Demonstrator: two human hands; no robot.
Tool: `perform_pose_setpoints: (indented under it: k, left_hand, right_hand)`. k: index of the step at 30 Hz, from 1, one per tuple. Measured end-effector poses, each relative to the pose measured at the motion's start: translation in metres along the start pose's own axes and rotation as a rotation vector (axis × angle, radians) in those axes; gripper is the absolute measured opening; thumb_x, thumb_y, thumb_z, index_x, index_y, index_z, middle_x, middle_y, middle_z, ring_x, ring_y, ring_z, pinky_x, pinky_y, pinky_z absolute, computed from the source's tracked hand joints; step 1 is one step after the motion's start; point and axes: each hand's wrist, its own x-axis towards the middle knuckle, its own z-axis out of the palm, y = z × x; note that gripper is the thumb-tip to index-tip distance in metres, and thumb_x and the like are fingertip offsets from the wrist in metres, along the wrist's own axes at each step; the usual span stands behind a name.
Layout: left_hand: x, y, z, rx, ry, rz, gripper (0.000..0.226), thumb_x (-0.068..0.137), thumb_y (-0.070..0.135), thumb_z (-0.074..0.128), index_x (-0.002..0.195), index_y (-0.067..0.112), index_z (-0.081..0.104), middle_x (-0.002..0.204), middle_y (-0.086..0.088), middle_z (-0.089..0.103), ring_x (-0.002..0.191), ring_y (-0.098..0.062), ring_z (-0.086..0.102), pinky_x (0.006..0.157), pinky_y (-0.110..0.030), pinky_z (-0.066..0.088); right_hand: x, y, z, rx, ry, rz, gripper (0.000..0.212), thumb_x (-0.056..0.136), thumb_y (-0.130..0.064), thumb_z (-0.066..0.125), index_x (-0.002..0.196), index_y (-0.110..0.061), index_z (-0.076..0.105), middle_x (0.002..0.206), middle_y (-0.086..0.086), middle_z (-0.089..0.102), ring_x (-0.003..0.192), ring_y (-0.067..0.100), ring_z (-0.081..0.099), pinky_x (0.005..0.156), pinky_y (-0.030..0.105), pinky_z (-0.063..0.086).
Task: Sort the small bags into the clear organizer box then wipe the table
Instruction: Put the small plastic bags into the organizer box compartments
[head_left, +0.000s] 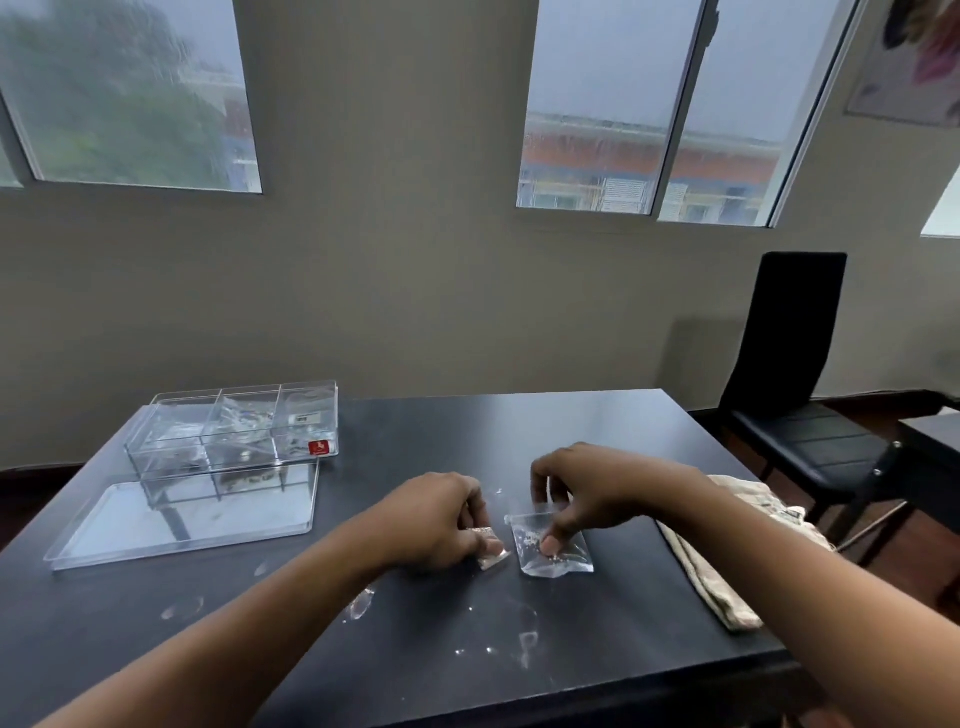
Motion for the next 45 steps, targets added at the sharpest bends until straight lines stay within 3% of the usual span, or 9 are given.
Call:
perform_pose_setpoints:
  k: [7,11,15,20,29,33,37,41,45]
  left_hand:
    - [-0.008,-0.012,-0.014,-0.226,0.075,-0.006,0.021,0.082,0.033,0.080,0.093,0.032,0.063,0.082,0.007,0.071,0.071,-0.007,0.065,0.077,-0.029,0.056]
    - [-0.022,-0.020,-0.032,-0.572,0.179,0.023,0.015,0.089,0.011,0.075,0.103,0.012,0.070,0.082,-0.010,0.077,0.070,-0.018,0.073,0.071,-0.031,0.060]
    - [-0.037,-0.032,-0.049,-0.867,0.351,-0.030,0.013,0.089,0.007,0.073,0.100,0.002,0.070,0.085,-0.018,0.077,0.084,-0.028,0.077,0.079,-0.033,0.062]
    - [-0.056,-0.053,-0.070,-0.977,0.517,-0.082,0.016,0.092,0.008,0.069,0.103,-0.002,0.064,0.089,-0.018,0.078,0.085,-0.029,0.077,0.069,-0.027,0.061]
    - [-0.084,-0.110,-0.107,-0.764,0.759,-0.164,0.017,0.093,0.023,0.070,0.101,0.009,0.064,0.090,-0.003,0.080,0.077,-0.026,0.077,0.056,-0.029,0.051]
    - [-0.088,-0.151,-0.120,-0.632,0.940,-0.230,0.015,0.091,0.021,0.074,0.096,0.009,0.065,0.083,-0.003,0.080,0.067,-0.026,0.074,0.070,-0.034,0.059]
    - [-0.092,-0.182,-0.129,-0.650,0.966,-0.305,0.019,0.090,0.023,0.074,0.099,0.008,0.067,0.084,-0.003,0.080,0.063,-0.008,0.067,0.069,-0.030,0.052]
    - [-0.094,-0.212,-0.134,-0.637,0.963,-0.394,0.018,0.087,0.028,0.078,0.095,0.014,0.069,0.082,-0.002,0.080,0.088,-0.023,0.075,0.084,-0.038,0.056]
    - [-0.097,-0.231,-0.123,-0.439,1.040,-0.531,0.018,0.082,0.041,0.078,0.083,0.024,0.071,0.075,0.007,0.076,0.077,-0.015,0.073,0.078,-0.037,0.060]
  right_hand:
    - [-0.012,-0.002,-0.010,0.032,0.070,-0.029,0.022,0.081,-0.040,0.082,0.085,-0.030,0.063,0.077,-0.014,0.063,0.071,0.000,0.055,0.059,0.020,0.036]
    - [-0.018,-0.007,-0.029,0.163,0.149,-0.044,0.016,0.086,-0.033,0.078,0.085,-0.022,0.066,0.073,-0.014,0.077,0.065,-0.003,0.064,0.066,0.025,0.050]
    - [-0.014,-0.015,-0.046,0.422,0.265,-0.053,0.015,0.087,-0.027,0.079,0.086,-0.016,0.069,0.077,-0.006,0.079,0.054,0.005,0.062,0.061,0.024,0.050]
    - [0.009,-0.027,-0.055,0.904,0.456,-0.070,0.018,0.089,-0.013,0.077,0.099,0.000,0.069,0.089,0.008,0.080,0.070,0.021,0.073,0.061,0.029,0.049]
    - [0.070,-0.083,-0.049,1.527,0.437,-0.118,0.016,0.088,-0.006,0.075,0.100,-0.001,0.067,0.094,0.018,0.075,0.072,0.024,0.076,0.061,0.028,0.059]
    - [0.096,-0.112,-0.053,1.519,0.420,-0.156,0.020,0.088,-0.006,0.075,0.104,0.002,0.065,0.090,0.017,0.076,0.070,0.025,0.076,0.062,0.028,0.060]
    - [0.123,-0.132,-0.058,1.506,0.394,-0.182,0.019,0.090,-0.005,0.074,0.104,0.003,0.065,0.085,0.014,0.076,0.070,0.025,0.077,0.060,0.027,0.060]
    - [0.148,-0.145,-0.060,1.431,0.397,-0.186,0.012,0.089,-0.006,0.076,0.094,0.000,0.067,0.089,0.019,0.076,0.066,0.025,0.076,0.058,0.028,0.060]
    - [0.171,-0.150,-0.059,1.164,0.435,-0.162,0.013,0.087,-0.009,0.079,0.092,0.001,0.074,0.086,0.019,0.077,0.053,0.020,0.071,0.050,0.024,0.055]
